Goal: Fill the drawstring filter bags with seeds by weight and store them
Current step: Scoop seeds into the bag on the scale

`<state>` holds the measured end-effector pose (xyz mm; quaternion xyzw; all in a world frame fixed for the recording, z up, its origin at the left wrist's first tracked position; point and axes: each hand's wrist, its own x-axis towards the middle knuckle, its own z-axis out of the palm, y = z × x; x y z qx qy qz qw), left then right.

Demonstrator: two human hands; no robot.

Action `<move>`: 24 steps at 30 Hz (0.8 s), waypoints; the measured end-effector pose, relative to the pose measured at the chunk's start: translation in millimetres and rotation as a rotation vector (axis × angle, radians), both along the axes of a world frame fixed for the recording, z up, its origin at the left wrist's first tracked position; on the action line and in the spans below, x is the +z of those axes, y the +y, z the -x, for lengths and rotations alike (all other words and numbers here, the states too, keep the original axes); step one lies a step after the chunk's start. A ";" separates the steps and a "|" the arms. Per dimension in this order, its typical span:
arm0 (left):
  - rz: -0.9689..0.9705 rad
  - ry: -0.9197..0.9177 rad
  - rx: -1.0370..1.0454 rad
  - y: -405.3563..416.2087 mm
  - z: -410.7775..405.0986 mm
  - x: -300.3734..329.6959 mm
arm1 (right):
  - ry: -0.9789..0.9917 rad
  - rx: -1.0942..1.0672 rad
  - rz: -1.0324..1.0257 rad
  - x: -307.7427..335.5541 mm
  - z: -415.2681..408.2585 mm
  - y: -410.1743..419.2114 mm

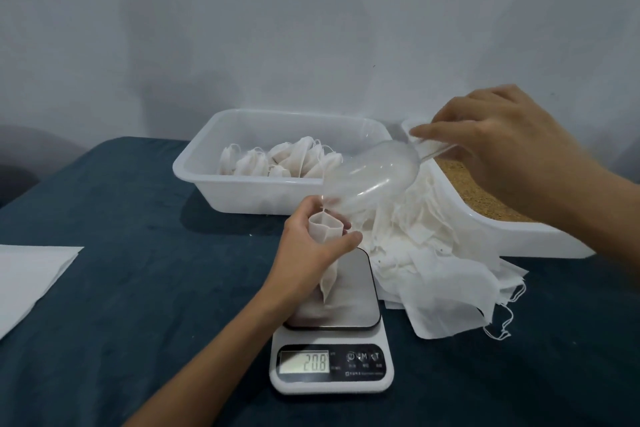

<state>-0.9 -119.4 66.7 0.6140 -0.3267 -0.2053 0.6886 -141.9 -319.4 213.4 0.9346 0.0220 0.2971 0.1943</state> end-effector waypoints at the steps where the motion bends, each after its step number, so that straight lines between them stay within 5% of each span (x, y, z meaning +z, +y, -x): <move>1: -0.002 -0.005 0.003 0.0 0.1 0.7 | 0.002 -0.044 -0.097 -1.8 2.0 -7.8; 10: -0.023 -0.030 -0.001 0.5 0.3 -0.6 | -0.096 -0.595 -0.726 -57.0 6.1 -127.0; 18: -0.020 -0.034 0.009 -1.1 0.2 -1.6 | 0.146 -0.945 -0.768 -93.7 -7.1 -166.8; 24: -0.003 -0.053 -0.016 -3.8 -0.5 -5.5 | 0.240 -0.994 -0.725 -111.1 -8.1 -167.5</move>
